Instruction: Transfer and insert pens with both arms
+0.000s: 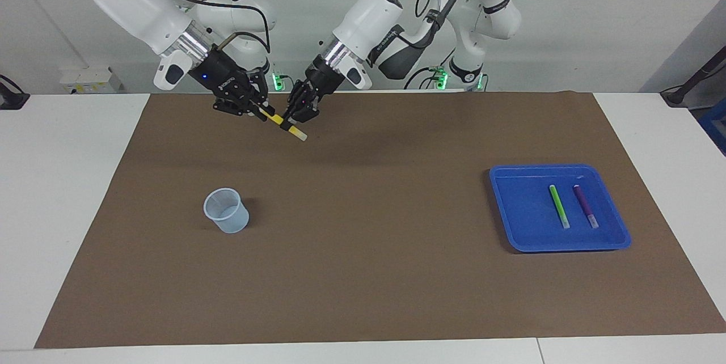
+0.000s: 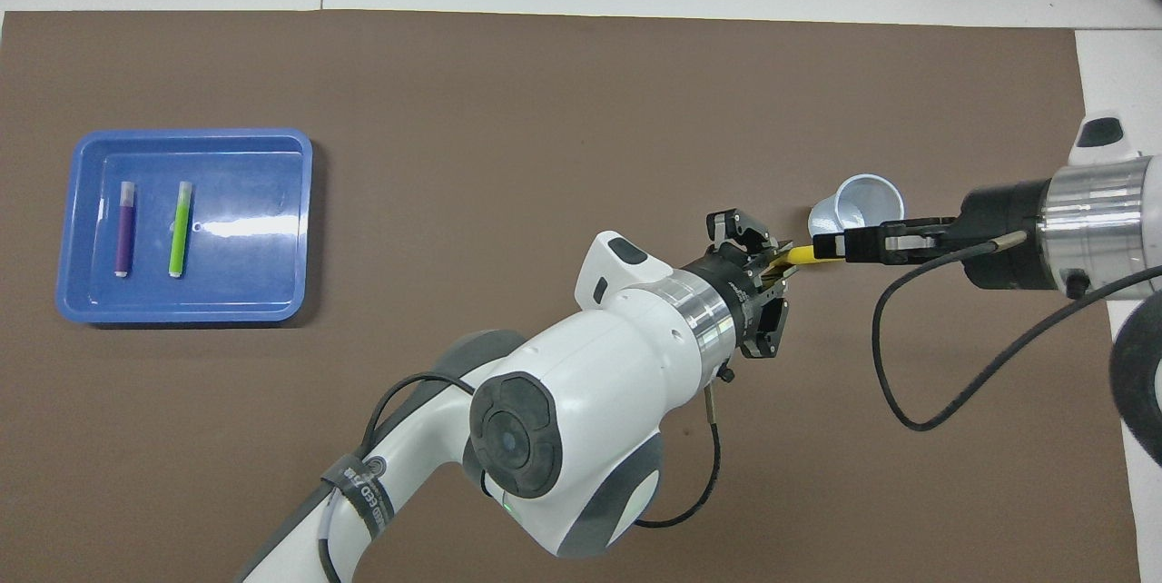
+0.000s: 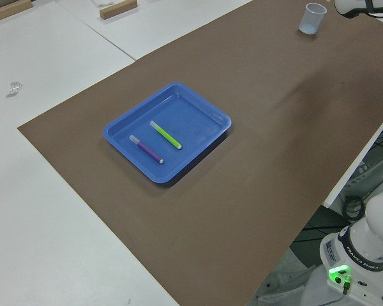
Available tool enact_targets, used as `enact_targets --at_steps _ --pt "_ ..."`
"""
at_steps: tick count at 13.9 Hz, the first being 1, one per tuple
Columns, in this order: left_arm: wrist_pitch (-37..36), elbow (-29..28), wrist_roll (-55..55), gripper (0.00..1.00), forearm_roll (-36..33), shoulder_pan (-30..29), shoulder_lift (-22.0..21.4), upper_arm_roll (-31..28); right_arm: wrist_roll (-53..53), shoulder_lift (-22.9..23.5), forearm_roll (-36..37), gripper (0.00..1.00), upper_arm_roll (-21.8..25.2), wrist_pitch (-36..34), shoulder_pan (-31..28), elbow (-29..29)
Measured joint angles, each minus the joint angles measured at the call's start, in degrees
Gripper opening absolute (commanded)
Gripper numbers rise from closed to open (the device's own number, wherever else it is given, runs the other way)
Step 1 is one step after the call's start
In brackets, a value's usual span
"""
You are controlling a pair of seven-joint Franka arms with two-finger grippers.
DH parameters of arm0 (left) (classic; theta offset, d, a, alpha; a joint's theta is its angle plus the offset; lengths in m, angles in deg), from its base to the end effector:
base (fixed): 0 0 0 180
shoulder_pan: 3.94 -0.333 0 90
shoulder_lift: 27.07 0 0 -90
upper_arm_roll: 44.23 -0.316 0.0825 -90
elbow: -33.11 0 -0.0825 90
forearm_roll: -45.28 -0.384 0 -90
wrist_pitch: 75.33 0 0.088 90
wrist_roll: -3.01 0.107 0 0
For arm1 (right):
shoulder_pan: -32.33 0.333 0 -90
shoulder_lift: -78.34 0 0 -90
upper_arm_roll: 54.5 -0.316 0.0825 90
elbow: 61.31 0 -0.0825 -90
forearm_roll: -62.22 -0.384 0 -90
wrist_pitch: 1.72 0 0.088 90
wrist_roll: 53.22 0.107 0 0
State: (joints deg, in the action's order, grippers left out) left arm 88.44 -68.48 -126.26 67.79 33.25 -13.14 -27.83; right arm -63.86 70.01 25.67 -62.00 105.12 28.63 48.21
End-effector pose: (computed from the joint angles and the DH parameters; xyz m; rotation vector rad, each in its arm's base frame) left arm 0.4310 -0.5181 0.5241 1.5193 1.7108 -0.4200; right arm 0.5255 0.0848 0.5795 -2.5408 -0.1168 -0.1723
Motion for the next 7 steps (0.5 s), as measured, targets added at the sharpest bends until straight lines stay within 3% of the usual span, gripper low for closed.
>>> enact_targets --at_steps 2,3,7 --pt "0.0 0.0 0.0 0.32 0.0 0.0 0.0 0.0 0.0 0.0 0.1 0.0 0.0 0.0 0.0 0.0" --pt "0.1 0.0 0.0 0.44 0.0 0.0 0.0 0.0 0.0 0.0 0.1 0.0 0.0 0.0 0.0 -0.1" --pt "-0.2 -0.1 0.3 0.64 0.0 0.0 0.0 0.0 0.0 0.0 3.5 0.0 0.1 0.0 -0.2 -0.6"
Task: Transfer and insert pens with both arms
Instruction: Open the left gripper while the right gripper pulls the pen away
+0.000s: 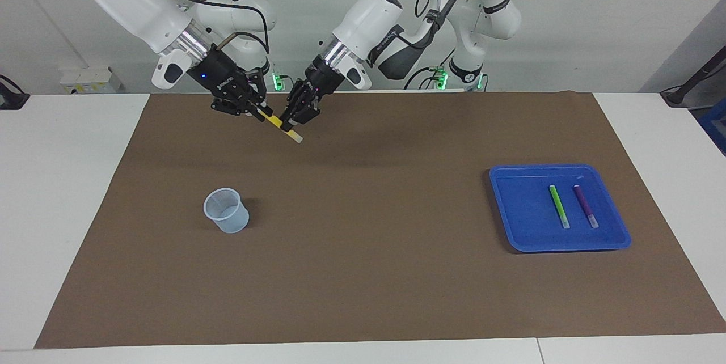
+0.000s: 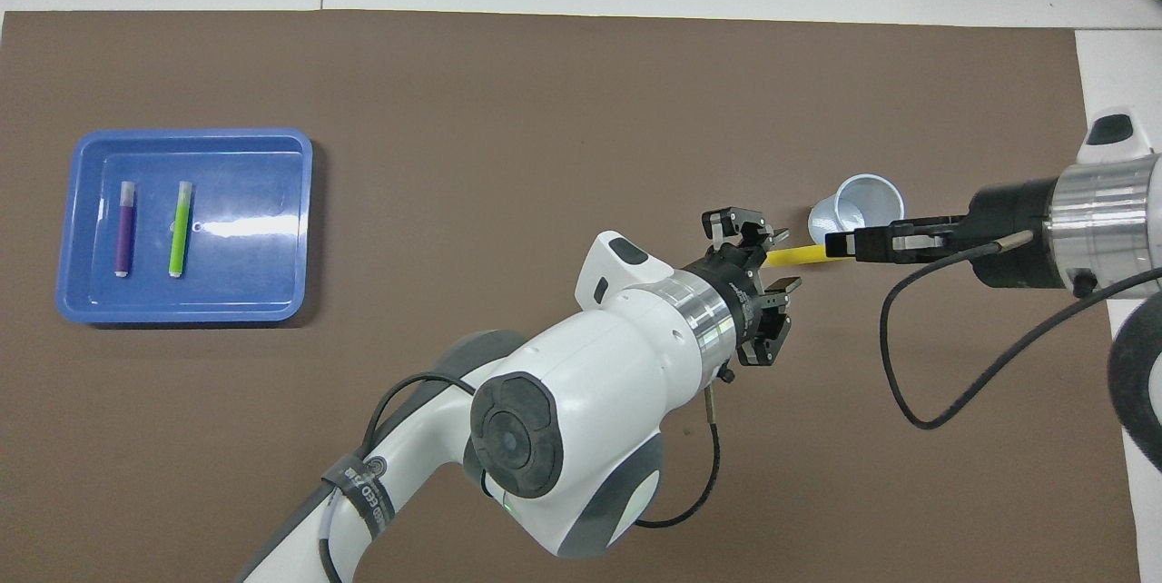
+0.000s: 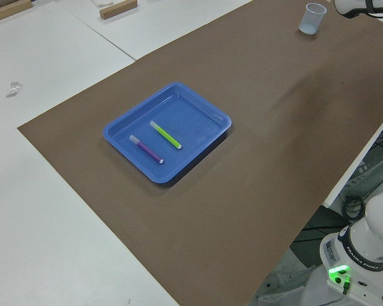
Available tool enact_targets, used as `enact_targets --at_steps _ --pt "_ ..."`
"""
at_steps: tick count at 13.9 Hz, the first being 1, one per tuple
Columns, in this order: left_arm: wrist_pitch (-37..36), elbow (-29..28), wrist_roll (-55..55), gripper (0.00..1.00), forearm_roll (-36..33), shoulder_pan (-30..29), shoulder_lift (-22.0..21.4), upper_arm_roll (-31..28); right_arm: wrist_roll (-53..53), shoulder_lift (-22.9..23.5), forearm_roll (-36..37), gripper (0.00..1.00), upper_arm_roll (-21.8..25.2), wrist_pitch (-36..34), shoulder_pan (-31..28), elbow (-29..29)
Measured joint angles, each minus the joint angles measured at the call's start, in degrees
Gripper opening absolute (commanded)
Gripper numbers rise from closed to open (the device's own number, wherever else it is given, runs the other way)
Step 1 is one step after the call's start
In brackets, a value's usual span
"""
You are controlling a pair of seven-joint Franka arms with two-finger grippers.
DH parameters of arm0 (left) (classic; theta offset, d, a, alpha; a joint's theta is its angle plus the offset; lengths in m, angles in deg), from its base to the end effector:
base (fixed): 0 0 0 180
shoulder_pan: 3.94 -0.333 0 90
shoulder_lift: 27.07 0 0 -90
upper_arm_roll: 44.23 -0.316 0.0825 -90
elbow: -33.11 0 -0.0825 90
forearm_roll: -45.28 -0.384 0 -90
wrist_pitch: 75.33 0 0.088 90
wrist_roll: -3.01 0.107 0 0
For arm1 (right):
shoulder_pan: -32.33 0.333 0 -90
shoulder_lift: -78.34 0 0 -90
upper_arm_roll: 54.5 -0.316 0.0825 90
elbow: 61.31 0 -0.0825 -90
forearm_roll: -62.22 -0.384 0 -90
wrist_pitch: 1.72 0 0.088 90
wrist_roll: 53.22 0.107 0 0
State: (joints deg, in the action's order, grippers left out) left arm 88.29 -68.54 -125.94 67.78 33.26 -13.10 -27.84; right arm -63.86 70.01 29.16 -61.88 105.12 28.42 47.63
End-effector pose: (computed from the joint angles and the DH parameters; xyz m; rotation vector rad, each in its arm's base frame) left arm 0.4309 -0.5182 0.5227 1.5271 1.7088 -0.4176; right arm 0.5265 0.0779 0.5820 -2.5978 -0.1367 -0.1864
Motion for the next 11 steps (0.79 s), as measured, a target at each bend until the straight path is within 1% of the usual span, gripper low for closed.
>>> enact_targets --at_steps 1,2,3,7,9,11 --pt "-0.3 0.0 0.0 0.71 0.0 0.0 0.0 -0.1 0.0 0.0 0.6 0.0 0.1 0.0 -0.1 -0.2" --pt "-0.7 0.0 0.1 0.79 0.0 -0.1 0.0 -0.4 0.0 0.0 1.0 0.0 0.2 0.0 -0.1 -0.4" --pt "-1.4 0.0 0.1 1.0 0.0 -0.6 0.0 -0.7 0.0 0.0 1.6 0.0 0.2 0.0 -0.1 -0.5" --pt "-6.2 0.1 1.2 1.0 -0.2 -5.7 -0.1 -1.1 0.0 0.0 9.5 0.0 0.5 0.0 -1.7 -1.0" --pt "-7.6 0.1 4.9 1.0 -0.4 -7.3 -0.2 -1.2 -0.1 0.0 14.2 0.0 0.5 0.0 -3.0 -1.0" --pt "-9.1 0.1 11.0 1.0 -0.4 -8.4 -0.2 -1.3 -1.3 0.3 18.6 0.0 0.5 0.0 -4.1 -0.9"
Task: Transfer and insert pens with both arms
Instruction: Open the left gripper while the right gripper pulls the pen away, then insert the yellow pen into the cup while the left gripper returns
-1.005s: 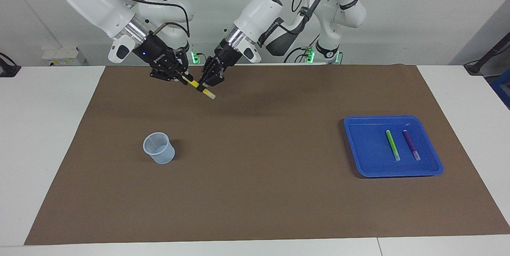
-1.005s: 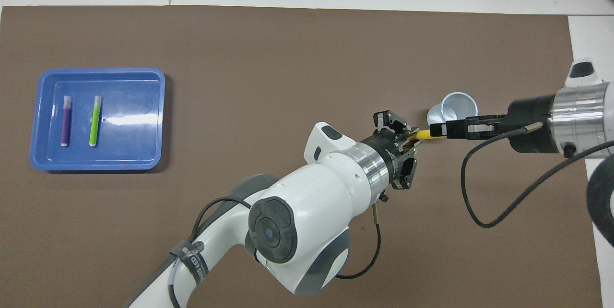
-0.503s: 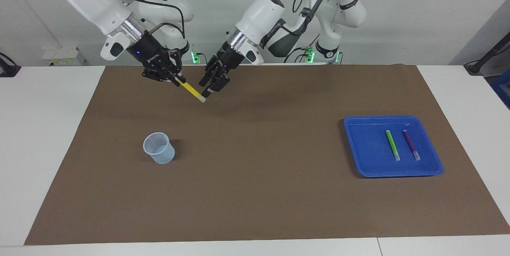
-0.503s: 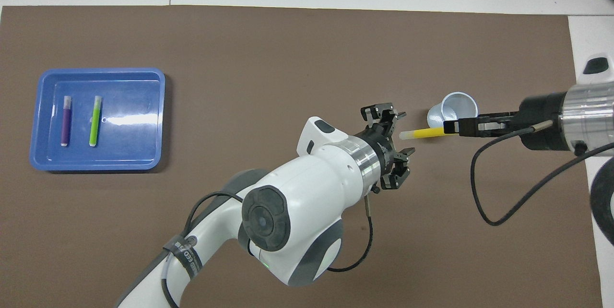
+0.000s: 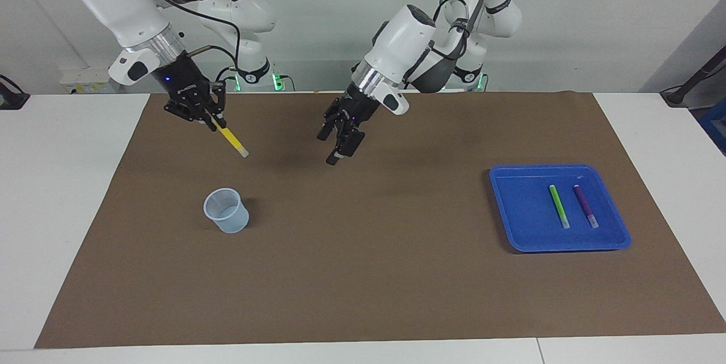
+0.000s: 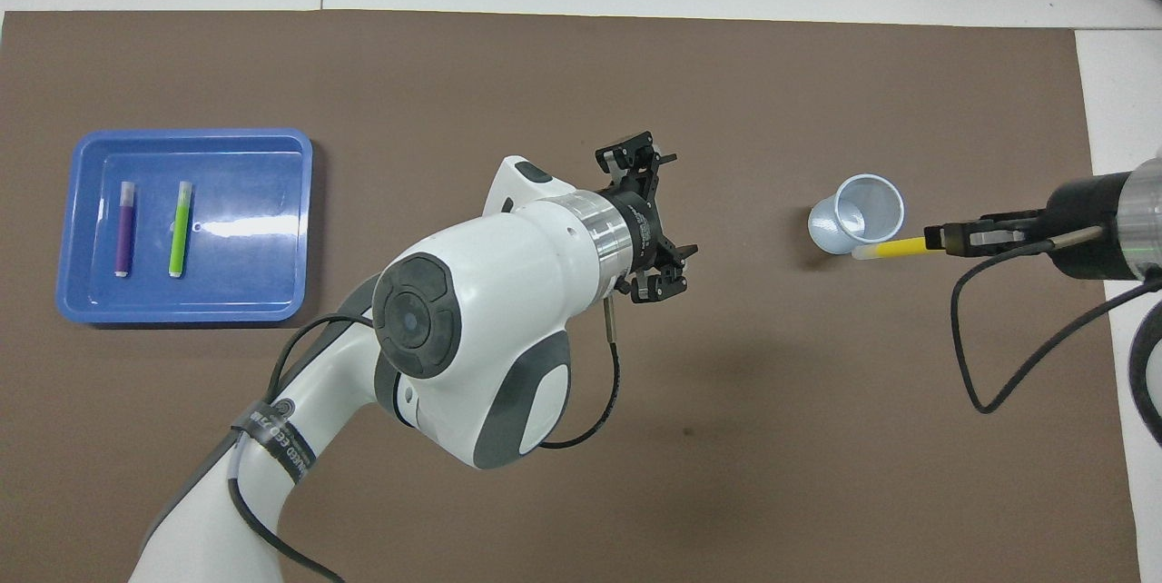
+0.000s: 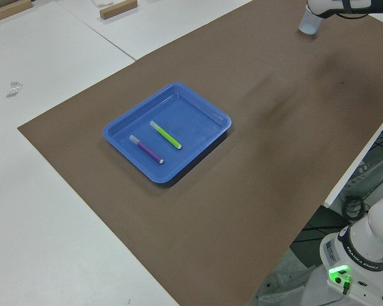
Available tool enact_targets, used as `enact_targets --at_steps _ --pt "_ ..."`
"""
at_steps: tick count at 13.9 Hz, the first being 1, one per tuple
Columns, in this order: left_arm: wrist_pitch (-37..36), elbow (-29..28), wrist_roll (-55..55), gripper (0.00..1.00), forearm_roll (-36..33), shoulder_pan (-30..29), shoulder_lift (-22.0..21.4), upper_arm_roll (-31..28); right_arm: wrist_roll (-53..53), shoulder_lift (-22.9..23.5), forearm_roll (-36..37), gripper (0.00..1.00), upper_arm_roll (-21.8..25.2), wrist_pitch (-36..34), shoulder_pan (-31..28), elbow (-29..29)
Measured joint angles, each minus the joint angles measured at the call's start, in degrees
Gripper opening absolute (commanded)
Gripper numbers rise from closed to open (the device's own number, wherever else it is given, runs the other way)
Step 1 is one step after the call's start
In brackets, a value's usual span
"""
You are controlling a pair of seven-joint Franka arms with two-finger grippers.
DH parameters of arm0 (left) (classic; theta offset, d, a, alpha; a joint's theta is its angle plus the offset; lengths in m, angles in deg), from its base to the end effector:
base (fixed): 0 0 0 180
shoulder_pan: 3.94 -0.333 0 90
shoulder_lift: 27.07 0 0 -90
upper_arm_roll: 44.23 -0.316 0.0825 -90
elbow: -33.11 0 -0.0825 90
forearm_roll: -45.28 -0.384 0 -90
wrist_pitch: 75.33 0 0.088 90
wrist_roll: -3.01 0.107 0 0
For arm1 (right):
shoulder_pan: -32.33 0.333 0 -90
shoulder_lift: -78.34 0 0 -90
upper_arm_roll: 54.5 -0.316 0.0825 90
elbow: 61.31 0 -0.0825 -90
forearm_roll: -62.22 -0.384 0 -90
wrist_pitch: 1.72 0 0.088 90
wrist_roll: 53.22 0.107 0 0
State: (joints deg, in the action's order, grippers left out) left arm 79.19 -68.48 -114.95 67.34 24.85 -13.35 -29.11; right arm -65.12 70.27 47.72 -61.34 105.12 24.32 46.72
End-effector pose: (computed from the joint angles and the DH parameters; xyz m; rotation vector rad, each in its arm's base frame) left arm 0.5027 -0.4449 0.5056 1.6670 1.7376 -0.2833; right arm 0.5310 0.0119 0.5781 -2.9137 -0.1867 -0.2119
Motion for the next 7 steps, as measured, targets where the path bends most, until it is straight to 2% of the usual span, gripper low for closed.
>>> enact_targets --at_steps 3,7 --pt "-4.9 0.1 9.7 1.0 0.0 -3.4 -0.3 -0.2 -0.4 2.0 5.1 0.0 0.0 2.9 -0.2 0.1" --pt "-16.7 0.2 24.7 1.0 0.0 -11.7 -1.6 -0.4 -0.6 7.1 7.2 0.0 -0.1 8.8 -0.2 0.2"
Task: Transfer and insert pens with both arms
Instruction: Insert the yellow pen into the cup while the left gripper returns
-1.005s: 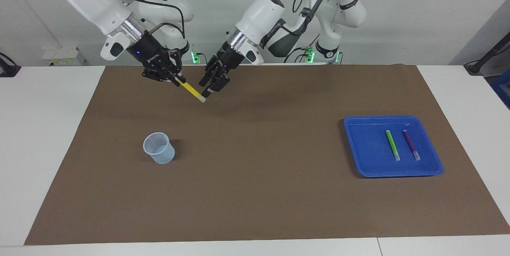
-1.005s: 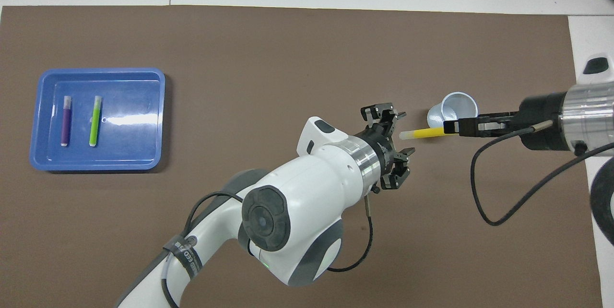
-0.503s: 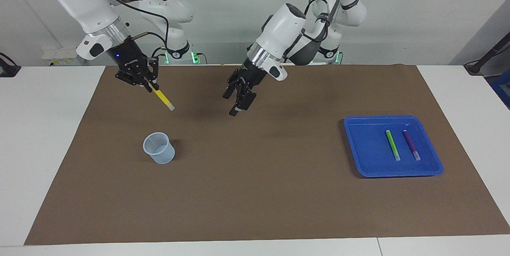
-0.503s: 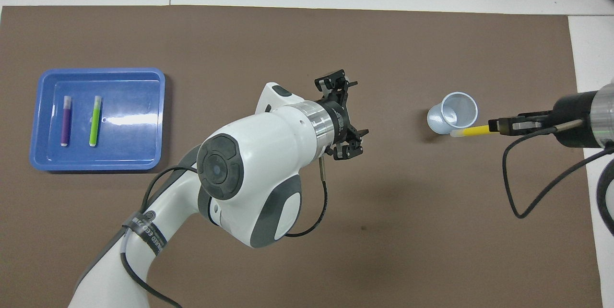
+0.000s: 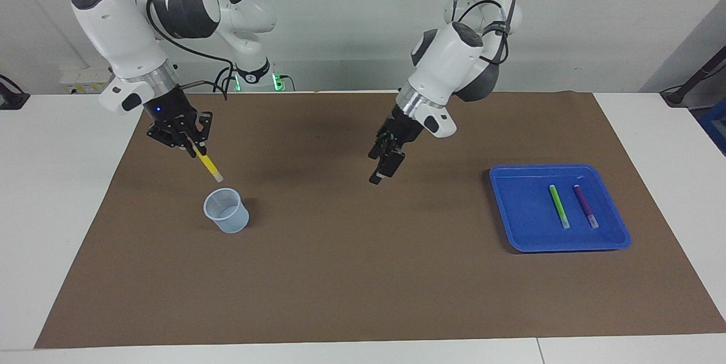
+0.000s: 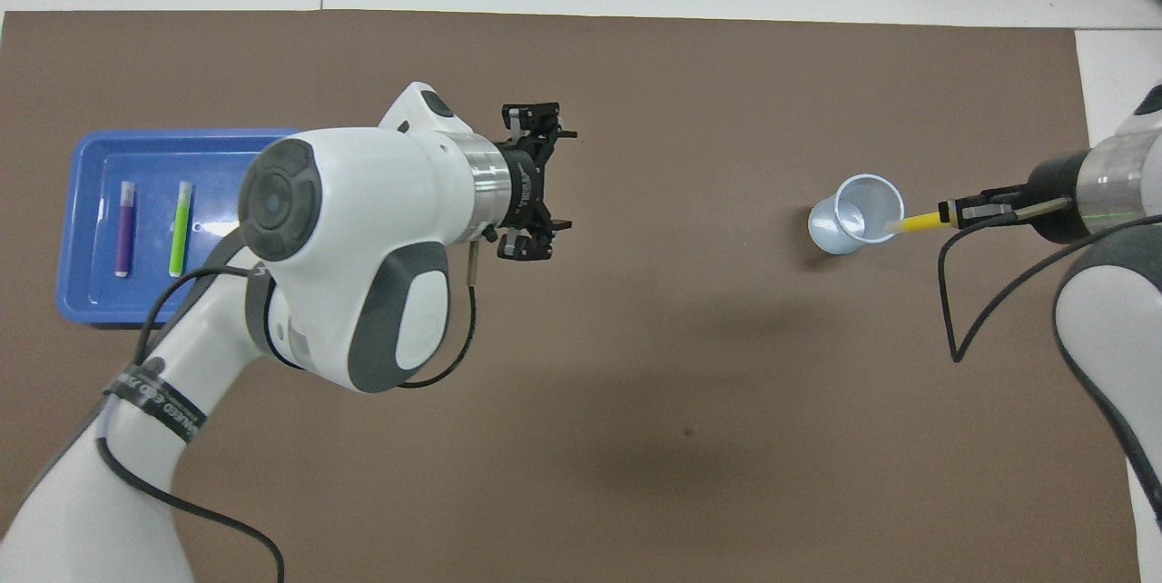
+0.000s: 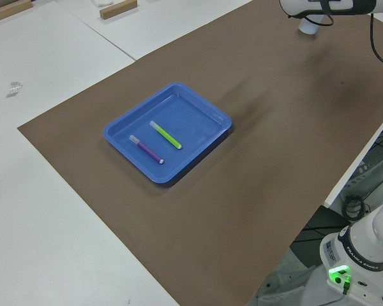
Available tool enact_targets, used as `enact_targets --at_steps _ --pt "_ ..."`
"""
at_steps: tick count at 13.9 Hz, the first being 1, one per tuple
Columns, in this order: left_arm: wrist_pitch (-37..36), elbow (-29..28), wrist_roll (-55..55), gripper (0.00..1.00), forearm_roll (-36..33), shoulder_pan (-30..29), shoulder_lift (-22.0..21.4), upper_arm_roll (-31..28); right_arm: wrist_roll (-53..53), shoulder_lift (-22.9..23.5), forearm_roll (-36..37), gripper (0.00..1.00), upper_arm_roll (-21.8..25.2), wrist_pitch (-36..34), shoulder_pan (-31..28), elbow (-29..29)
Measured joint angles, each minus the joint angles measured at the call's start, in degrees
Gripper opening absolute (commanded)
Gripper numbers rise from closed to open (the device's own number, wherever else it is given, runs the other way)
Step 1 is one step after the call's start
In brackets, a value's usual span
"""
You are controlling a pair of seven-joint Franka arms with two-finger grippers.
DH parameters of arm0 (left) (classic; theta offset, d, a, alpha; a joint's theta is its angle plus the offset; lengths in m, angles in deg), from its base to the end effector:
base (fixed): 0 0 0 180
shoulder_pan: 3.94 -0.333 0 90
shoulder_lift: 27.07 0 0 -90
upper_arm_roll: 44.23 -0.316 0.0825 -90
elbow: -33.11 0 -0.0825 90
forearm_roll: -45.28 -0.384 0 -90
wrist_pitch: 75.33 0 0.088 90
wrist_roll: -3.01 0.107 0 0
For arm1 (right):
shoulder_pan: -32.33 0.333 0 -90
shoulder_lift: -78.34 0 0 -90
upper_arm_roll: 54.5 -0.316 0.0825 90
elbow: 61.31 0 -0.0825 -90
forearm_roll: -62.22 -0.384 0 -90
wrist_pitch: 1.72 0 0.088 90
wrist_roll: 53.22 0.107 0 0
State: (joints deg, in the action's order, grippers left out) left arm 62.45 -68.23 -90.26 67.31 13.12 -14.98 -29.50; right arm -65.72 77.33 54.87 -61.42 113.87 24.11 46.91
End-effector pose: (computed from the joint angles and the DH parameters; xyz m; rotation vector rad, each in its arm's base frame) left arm 0.5621 -0.3372 0.4913 2.0484 1.5914 -0.1739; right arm 0.5710 -0.0051 0.5229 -3.0247 -0.2252 -0.2419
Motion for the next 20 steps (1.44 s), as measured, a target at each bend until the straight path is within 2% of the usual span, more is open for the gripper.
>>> enact_targets --at_steps 4,7,8,10,11,12,14,17,20 --pt "-9.8 0.1 14.5 1.0 -0.7 -6.2 -1.5 -0.1 -0.1 3.6 0.1 0.0 0.0 4.3 0.0 -0.1" --pt "-14.2 0.1 20.5 1.0 -7.3 -9.9 -2.4 -0.1 -0.1 6.3 1.7 0.0 0.0 6.7 0.0 -0.2" --pt "-15.0 0.1 22.6 1.0 -8.9 -10.9 -2.5 -0.1 -0.1 7.2 2.2 0.05 0.0 7.1 -0.1 -0.2" --pt "-17.3 0.1 29.0 1.0 -10.6 -13.2 -2.7 -0.1 -0.1 8.7 2.5 0.62 0.0 7.5 -0.2 -0.2" --pt "-19.7 0.1 33.9 1.0 -11.8 -15.0 -2.8 -0.2 -0.1 9.3 2.5 0.77 0.0 8.4 -0.2 -0.2" --pt "-21.8 0.1 39.3 1.0 -13.1 -17.0 -3.2 -0.2 -0.1 9.7 2.5 1.0 0.0 8.7 -0.2 -0.2" --pt "-24.0 0.2 49.4 1.0 -14.3 -21.9 -4.4 -0.3 -0.1 9.9 2.5 1.0 0.0 8.8 -0.2 -0.2" --pt "-24.8 0.6 57.9 1.0 -16.8 -27.4 -5.7 -0.4 -0.1 9.7 2.5 1.0 0.1 8.1 -0.2 -0.8" --pt "-24.2 0.6 60.6 1.0 -18.2 -28.4 -5.8 -0.1 0.0 7.6 2.5 1.0 0.1 0.8 -0.3 -4.5"
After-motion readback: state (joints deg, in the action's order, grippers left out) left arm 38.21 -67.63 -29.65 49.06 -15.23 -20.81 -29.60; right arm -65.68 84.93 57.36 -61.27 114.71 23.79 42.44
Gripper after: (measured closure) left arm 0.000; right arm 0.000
